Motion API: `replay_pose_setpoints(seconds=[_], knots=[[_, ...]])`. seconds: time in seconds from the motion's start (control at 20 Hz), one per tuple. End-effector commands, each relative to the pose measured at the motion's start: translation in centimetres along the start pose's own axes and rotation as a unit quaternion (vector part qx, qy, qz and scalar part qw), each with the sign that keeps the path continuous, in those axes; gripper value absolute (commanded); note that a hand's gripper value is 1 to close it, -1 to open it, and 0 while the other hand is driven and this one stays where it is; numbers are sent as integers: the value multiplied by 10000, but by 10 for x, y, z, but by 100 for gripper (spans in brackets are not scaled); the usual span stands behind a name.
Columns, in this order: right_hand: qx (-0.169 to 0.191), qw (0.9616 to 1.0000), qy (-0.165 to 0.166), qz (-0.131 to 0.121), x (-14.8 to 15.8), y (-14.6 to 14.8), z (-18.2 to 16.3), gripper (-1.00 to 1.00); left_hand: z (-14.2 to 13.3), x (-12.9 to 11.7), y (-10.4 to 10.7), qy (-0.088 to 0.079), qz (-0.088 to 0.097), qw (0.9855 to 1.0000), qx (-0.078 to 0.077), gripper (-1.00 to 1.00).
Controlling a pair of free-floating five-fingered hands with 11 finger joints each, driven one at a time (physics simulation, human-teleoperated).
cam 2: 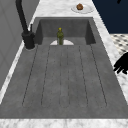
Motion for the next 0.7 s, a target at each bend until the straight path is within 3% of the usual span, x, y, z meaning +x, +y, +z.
replay_pose_setpoints(seconds=[0.0, 0.65], knots=[[-3, 9991, 421, 14, 11, -24, -1, -100, 0, 0, 0, 0, 0, 10000, 0, 0], [35, 9983, 585, -11, 60, -94, 66, -100, 0, 0, 0, 0, 0, 10000, 0, 0]])
